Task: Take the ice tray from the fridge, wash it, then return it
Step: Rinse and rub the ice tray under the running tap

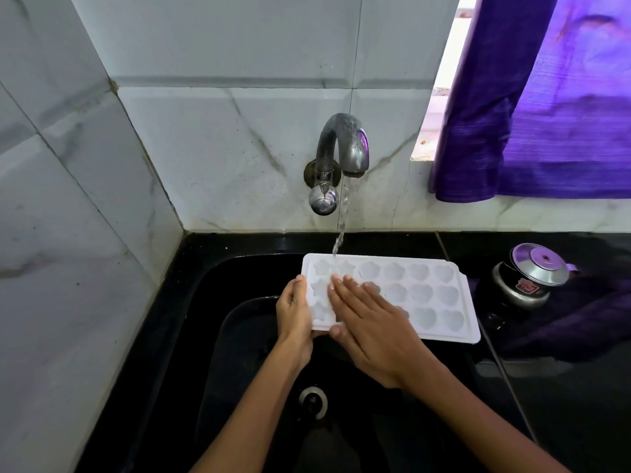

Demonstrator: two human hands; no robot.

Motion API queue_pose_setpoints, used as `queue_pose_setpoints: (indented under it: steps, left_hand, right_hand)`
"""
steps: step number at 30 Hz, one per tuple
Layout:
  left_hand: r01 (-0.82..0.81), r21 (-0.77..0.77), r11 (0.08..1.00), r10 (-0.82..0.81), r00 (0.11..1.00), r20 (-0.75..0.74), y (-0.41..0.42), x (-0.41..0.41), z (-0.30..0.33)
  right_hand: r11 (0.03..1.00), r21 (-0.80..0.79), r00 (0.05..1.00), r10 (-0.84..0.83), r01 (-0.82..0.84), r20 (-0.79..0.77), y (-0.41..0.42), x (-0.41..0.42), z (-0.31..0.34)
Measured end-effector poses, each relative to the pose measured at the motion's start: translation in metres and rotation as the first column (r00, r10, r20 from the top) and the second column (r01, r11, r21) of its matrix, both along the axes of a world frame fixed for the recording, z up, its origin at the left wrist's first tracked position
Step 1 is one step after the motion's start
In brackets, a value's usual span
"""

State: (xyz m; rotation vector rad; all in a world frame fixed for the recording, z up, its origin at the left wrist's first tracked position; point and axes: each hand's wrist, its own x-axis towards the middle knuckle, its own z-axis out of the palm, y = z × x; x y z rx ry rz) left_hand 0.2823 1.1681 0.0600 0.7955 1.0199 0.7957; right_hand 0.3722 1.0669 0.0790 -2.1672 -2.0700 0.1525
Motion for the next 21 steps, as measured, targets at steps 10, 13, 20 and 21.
queue_pose_setpoints:
  steps: [10,13,20,21]
  left_hand:
    - [0.096,-0.075,0.993,-0.091,0.993,0.070,-0.003,0.009,0.001]
    - [0.063,-0.097,0.993,-0.054,0.995,0.089,0.001,0.007,0.002]
    - [0.108,-0.152,0.982,-0.092,0.990,0.110,-0.012,0.011,-0.008]
    - [0.136,-0.150,0.979,-0.119,0.986,0.120,-0.014,0.012,-0.009]
  right_hand:
    - [0.993,0.082,0.987,-0.093,0.083,0.127,0.021,0.003,-0.003]
    - [0.998,0.051,0.994,0.022,-0.028,0.109,0.004,-0.002,-0.008]
    - [0.974,0.052,0.971,-0.225,0.222,0.078,0.012,0.012,-0.011]
    - [0.975,0.048,0.971,-0.222,0.219,0.083,0.020,0.009,-0.012]
